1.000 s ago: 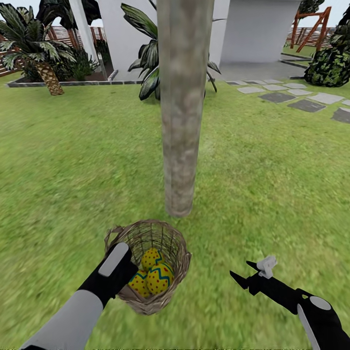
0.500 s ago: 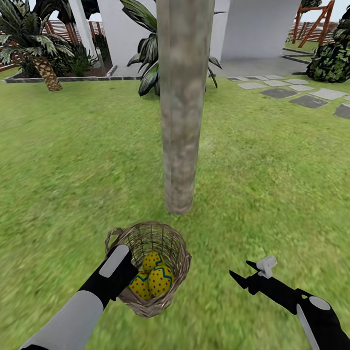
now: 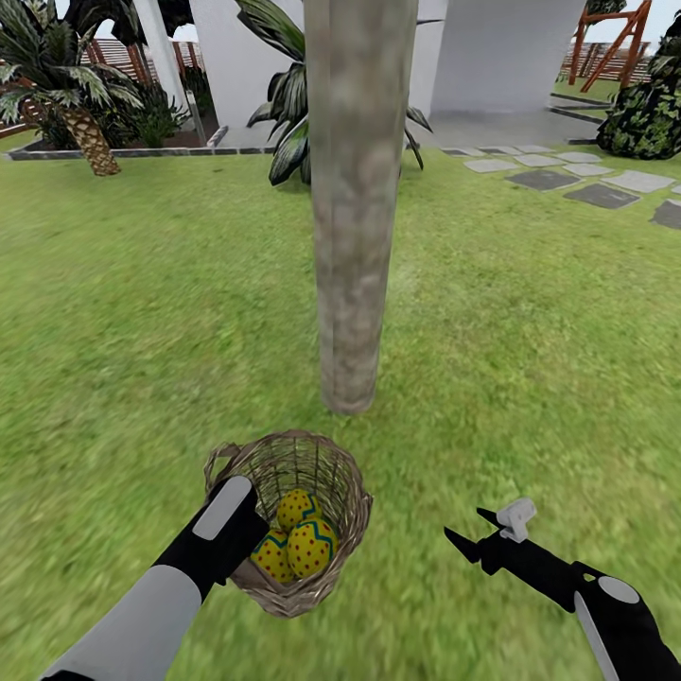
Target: Take the three Easter eggs out of the wicker basket on the lawn in the garden, then place them on the lawn next to a single tree (choose any tree) so that all three eggs are next to the same tree and none are left in the basket.
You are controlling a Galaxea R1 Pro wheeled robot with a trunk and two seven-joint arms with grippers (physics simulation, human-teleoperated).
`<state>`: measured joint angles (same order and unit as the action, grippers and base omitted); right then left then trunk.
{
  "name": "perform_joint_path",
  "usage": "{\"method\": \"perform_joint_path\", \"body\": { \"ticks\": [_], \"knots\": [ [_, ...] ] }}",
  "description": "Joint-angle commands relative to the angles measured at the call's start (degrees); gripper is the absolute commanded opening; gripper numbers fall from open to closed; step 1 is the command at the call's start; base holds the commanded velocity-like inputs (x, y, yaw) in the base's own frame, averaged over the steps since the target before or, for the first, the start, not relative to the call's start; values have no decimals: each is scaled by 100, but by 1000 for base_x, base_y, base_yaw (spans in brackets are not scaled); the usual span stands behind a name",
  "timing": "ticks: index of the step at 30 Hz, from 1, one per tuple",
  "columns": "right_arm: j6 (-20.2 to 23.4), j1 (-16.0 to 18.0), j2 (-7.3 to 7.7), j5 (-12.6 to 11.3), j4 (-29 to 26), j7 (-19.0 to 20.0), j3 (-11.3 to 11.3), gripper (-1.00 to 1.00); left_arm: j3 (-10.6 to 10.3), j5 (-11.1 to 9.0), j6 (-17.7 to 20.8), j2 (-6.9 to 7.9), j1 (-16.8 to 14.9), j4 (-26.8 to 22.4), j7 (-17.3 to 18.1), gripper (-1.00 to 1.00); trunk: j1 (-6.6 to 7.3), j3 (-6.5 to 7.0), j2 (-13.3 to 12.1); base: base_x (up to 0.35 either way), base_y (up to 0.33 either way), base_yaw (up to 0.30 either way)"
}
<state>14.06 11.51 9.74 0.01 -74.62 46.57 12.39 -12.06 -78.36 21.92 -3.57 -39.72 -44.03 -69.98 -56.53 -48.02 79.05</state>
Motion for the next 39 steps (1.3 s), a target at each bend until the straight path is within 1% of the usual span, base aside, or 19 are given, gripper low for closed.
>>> {"method": "perform_joint_path", "body": {
  "ticks": [1, 39],
  "knots": [
    [0, 0, -1, -1, 0, 1, 0, 100, -1, 5, 23, 1, -1, -1, 19, -100, -22, -18, 42, 0, 0, 0],
    [64, 0, -7, -1, 10, 10, -9, 100, -7, 13, 5, -3, -2, -3, 13, -100, -857, -701, 1566, 0, 0, 0]
  ]
}}
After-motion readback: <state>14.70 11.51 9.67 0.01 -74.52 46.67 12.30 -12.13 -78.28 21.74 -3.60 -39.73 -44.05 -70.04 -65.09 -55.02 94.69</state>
